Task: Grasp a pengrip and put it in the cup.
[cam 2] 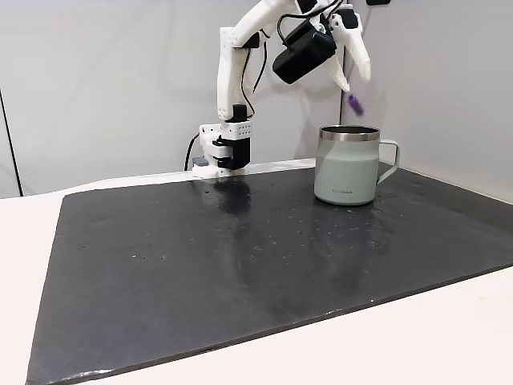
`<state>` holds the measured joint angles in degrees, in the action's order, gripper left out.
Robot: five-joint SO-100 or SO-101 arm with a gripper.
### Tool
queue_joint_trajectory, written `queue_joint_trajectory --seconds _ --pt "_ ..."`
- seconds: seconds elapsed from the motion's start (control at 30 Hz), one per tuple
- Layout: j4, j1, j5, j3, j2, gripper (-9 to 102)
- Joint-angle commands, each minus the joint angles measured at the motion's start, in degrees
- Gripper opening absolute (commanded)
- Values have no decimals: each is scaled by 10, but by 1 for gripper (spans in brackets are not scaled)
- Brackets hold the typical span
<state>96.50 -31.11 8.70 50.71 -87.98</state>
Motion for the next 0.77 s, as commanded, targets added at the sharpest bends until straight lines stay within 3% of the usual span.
queue_joint_trajectory --seconds 0.0,0.73 --pt "4 -5 3 -26 -10 39" --pt "5 -10 -4 -15 -14 41"
